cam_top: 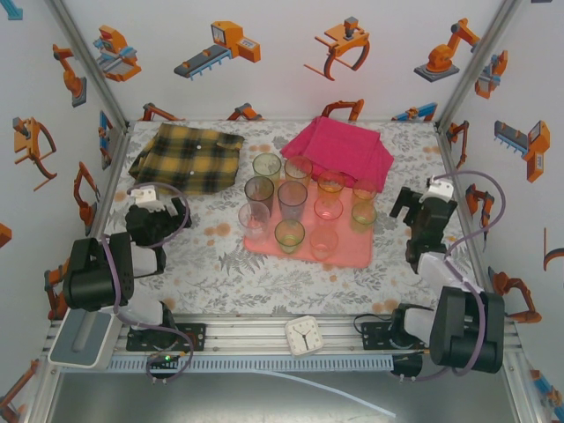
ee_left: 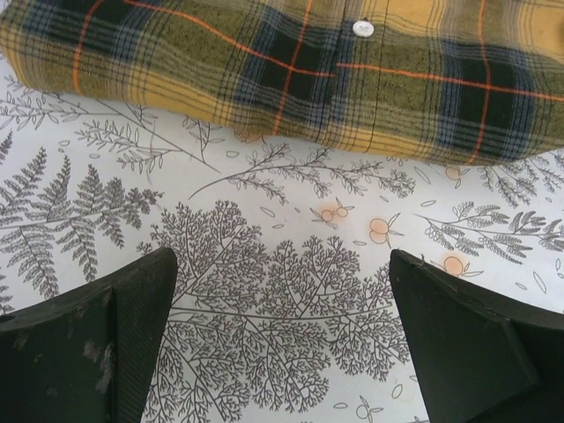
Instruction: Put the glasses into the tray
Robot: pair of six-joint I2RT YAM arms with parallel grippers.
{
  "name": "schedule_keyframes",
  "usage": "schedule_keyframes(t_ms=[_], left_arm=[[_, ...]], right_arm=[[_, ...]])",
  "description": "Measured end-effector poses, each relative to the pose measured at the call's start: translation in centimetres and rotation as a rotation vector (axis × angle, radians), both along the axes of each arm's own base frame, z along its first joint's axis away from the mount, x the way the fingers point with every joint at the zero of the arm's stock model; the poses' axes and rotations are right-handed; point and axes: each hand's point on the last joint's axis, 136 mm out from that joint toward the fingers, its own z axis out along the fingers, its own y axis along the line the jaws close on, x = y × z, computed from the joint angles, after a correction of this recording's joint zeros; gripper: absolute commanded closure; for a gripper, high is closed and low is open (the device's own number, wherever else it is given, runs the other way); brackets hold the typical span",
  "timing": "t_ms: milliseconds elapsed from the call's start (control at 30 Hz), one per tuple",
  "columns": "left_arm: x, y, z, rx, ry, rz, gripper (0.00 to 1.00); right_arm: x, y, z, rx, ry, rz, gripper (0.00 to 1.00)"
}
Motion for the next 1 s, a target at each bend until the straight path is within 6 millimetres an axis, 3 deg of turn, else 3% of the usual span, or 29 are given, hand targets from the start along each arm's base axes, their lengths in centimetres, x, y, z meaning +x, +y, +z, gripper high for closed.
schedule_keyframes(t_ms=[200,400,700,800,1000], left_arm=[[0.1,-0.1,-0.3,0.004,0.016,-0.004,0.03],[0.5,-0.4,-0.1,0.008,0.022,-0.014,0.03],[0.8,-0.5,-0.4,0.019,0.046,-0.017,0.03],[0.9,-0.6,-0.4,0.024,0.049,-0.019,0.03],[0.8,-0.6,-0.7,0.027,0.062,-0.018,0.03]], right_arm=[[-0.1,0.5,-4.4,0.044,0.065,0.019,0.01],[0.9,1.5,-6.0,0.084,0.071,0.074,0.01],[2.5,3.3,-5.2,0.1,0.035,0.194,0.01],[3.0,4.3,-5.9,0.092,0.033,0.245,0.01],[2.4,3.8,-6.4,0.073,0.024,0.207,0.01]])
